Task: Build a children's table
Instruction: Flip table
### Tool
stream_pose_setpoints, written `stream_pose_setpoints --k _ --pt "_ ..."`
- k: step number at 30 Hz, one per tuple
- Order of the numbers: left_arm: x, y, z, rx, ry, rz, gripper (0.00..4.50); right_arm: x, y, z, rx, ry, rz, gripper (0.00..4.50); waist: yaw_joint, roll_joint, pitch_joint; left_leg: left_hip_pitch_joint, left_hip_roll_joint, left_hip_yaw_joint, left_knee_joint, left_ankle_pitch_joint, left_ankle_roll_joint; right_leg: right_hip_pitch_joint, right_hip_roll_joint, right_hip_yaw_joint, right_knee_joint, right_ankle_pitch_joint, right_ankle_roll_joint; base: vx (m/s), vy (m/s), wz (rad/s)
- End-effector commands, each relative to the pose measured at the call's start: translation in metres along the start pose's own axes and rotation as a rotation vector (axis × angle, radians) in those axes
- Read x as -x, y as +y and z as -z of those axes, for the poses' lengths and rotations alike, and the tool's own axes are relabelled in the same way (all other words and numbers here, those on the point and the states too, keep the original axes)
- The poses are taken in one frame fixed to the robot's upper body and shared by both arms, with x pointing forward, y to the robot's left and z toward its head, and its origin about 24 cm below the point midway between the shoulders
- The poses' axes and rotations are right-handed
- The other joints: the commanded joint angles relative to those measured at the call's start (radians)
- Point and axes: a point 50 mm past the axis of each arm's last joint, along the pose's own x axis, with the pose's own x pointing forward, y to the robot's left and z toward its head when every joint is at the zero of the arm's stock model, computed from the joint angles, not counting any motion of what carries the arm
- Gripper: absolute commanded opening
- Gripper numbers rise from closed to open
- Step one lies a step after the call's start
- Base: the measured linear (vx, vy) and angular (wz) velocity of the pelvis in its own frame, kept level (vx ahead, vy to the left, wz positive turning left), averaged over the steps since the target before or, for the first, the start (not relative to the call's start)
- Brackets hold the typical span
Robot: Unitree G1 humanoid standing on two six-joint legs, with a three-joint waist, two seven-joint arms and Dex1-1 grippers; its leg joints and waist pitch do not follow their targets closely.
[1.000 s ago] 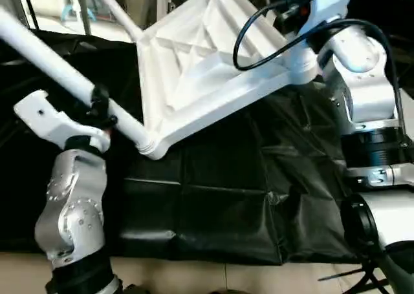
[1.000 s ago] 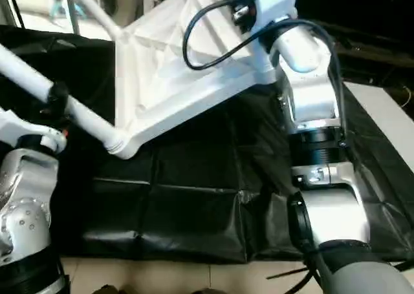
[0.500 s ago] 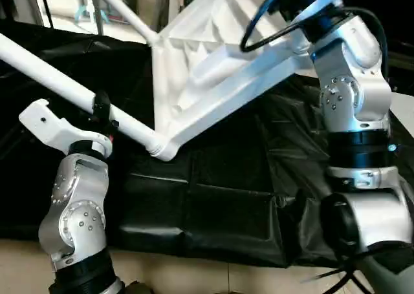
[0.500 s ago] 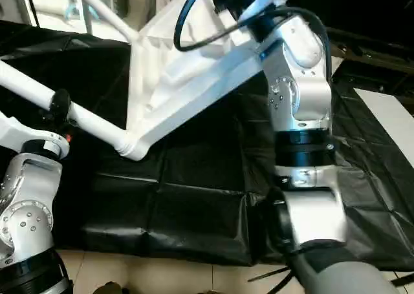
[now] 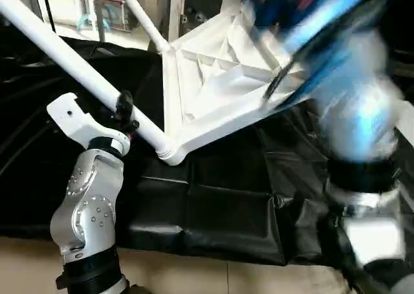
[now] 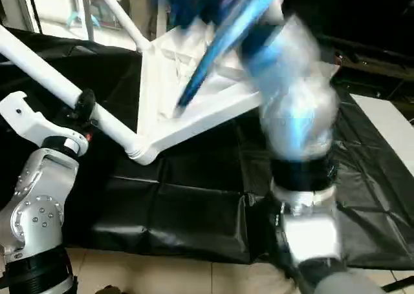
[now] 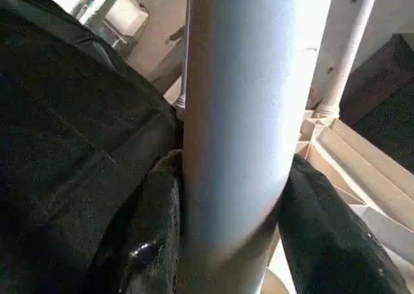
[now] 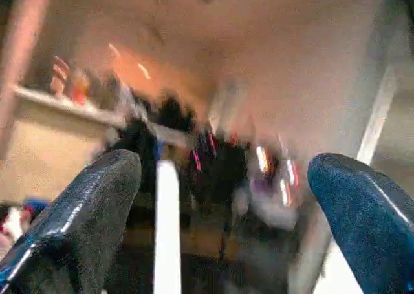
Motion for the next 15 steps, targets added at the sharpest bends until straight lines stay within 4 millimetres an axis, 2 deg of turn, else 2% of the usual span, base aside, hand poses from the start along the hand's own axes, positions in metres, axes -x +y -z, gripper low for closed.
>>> stream_pose_setpoints --k 1,3,5,7,11,12,13,14,15 --pt "0.002 0.011 0.029 0.045 0.151 -0.064 1.82 0.013 -0.01 0.016 -0.01 0.093 0.137 4.5 -0.008 0.024 -0.052 0.03 0.022 -0.024 -0.088 -0.49 -0.105 0.003 -0.038 0.013 -0.103 -0.557 0.015 0.0 0.0 0.0" --pt "0.002 0.011 0.028 0.044 0.15 -0.068 1.82 0.026 -0.012 0.035 -0.048 0.181 0.192 4.5 -0.012 0.026 -0.049 0.03 0.022 -0.026 -0.09 -0.51 -0.106 0.003 -0.037 0.01 -0.106 -0.572 0.016 0.0 0.0 0.0" --pt "0.002 0.012 0.028 0.047 0.151 -0.075 1.82 0.045 -0.01 0.055 -0.126 0.267 0.244 4.5 -0.014 0.033 -0.049 0.033 0.022 -0.029 -0.091 -0.528 -0.106 0.005 -0.037 0.007 -0.112 -0.577 0.017 0.0 0.0 0.0" --pt "0.001 0.012 0.028 0.048 0.15 -0.08 1.82 0.065 -0.004 0.07 -0.211 0.308 0.31 4.5 -0.017 0.03 -0.049 0.031 0.023 -0.032 -0.095 -0.53 -0.104 0.009 -0.037 0.005 -0.113 -0.555 0.013 0.0 0.0 0.0" --pt "0.0 0.012 0.027 0.044 0.151 -0.078 1.82 0.083 0.004 0.078 -0.261 0.331 0.373 4.5 -0.017 0.029 -0.048 0.028 0.022 -0.032 -0.096 -0.52 -0.102 0.011 -0.043 0.006 -0.116 -0.571 0.016 0.0 0.0 0.0" --pt "-0.002 0.012 0.028 0.04 0.152 -0.076 1.82 0.094 0.012 0.082 -0.301 0.342 0.401 4.5 -0.016 0.03 -0.045 0.033 0.02 -0.031 -0.091 -0.53 -0.097 0.004 -0.044 0.005 -0.124 -0.619 0.029 0.0 0.0 0.0" --pt "-0.002 0.012 0.028 0.039 0.152 -0.076 1.82 0.098 0.013 0.082 -0.304 0.347 0.416 4.5 -0.018 0.028 -0.043 0.033 0.018 -0.031 -0.09 -0.534 -0.095 0.003 -0.043 0.004 -0.129 -0.638 0.034 0.0 0.0 0.0" --pt "-0.002 0.012 0.028 0.039 0.153 -0.077 1.82 0.106 0.016 0.085 -0.309 0.361 0.456 4.5 -0.02 0.032 -0.042 0.035 0.018 -0.034 -0.089 -0.546 -0.095 0.002 -0.044 0.0 -0.131 -0.659 0.037 0.0 0.0 0.0" --pt "-0.002 0.012 0.028 0.039 0.154 -0.077 1.82 0.112 0.016 0.087 -0.306 0.38 0.501 4.5 -0.019 0.036 -0.038 0.047 0.018 -0.034 -0.085 -0.574 -0.097 -0.006 -0.041 -0.007 -0.144 -0.688 0.041 0.0 0.0 0.0"
